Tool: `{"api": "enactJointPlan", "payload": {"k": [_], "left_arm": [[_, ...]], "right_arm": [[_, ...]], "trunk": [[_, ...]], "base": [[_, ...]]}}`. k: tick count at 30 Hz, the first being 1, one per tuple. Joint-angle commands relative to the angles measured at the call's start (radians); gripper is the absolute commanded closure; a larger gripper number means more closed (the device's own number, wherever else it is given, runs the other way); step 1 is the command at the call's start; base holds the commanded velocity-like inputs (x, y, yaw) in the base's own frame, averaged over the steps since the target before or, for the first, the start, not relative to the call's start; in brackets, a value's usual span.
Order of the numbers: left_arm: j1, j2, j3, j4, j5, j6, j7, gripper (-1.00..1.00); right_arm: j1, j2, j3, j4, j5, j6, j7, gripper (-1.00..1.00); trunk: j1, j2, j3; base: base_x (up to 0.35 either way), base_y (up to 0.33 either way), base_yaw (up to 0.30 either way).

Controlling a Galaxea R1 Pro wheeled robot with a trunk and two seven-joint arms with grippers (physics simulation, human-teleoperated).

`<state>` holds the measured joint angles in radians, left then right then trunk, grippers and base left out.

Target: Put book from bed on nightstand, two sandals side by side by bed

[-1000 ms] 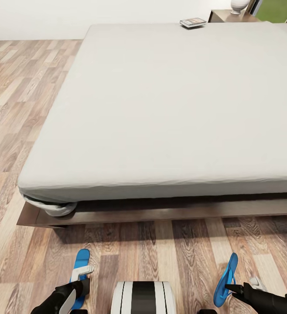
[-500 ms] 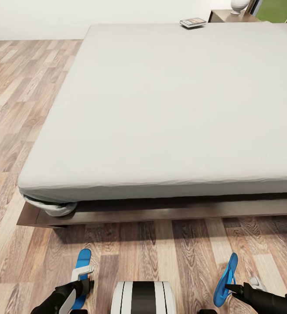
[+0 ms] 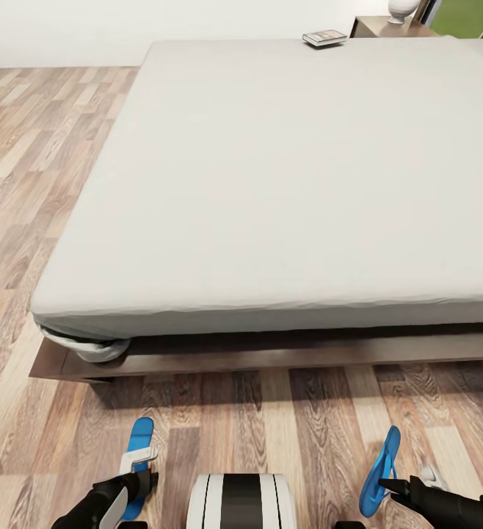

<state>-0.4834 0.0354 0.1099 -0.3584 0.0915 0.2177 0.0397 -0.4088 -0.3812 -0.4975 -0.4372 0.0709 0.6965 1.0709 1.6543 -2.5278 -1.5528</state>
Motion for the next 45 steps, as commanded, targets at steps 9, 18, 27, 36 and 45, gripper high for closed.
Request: {"api": "enactJointPlan", "payload": {"k": [9, 18, 27, 36, 45], "left_arm": [[0.0, 0.0, 0.001, -0.002, 0.01, 0.006, 0.003, -1.0], [0.0, 0.0, 0.0, -0.002, 0.01, 0.005, 0.003, -1.0], [0.0, 0.0, 0.0, -0.002, 0.01, 0.006, 0.003, -1.0], [0.0, 0.0, 0.001, -0.002, 0.01, 0.006, 0.003, -1.0], [0.0, 0.0, 0.001, -0.002, 0.01, 0.006, 0.003, -1.0]], "right_arm": [[-0.001, 0.001, -0.007, 0.0, 0.007, 0.008, 0.006, 1.0], [-0.001, 0.001, -0.007, 0.0, 0.007, 0.008, 0.006, 1.0], [-0.001, 0.001, -0.007, 0.0, 0.007, 0.008, 0.006, 1.0], [-0.001, 0.001, -0.007, 0.0, 0.007, 0.008, 0.006, 1.0], [-0.001, 0.001, -0.007, 0.0, 0.007, 0.007, 0.006, 1.0]], "trunk": [[0.0, 0.0, -0.001], [0.0, 0.0, -0.001], [0.0, 0.0, -0.001], [-0.003, 0.001, 0.027], [-0.007, 0.004, 0.061]], "base": [[-0.012, 0.0, 0.0], [0.0, 0.0, 0.0], [0.0, 0.0, 0.0], [0.0, 0.0, 0.0], [0.0, 0.0, 0.0]]}}
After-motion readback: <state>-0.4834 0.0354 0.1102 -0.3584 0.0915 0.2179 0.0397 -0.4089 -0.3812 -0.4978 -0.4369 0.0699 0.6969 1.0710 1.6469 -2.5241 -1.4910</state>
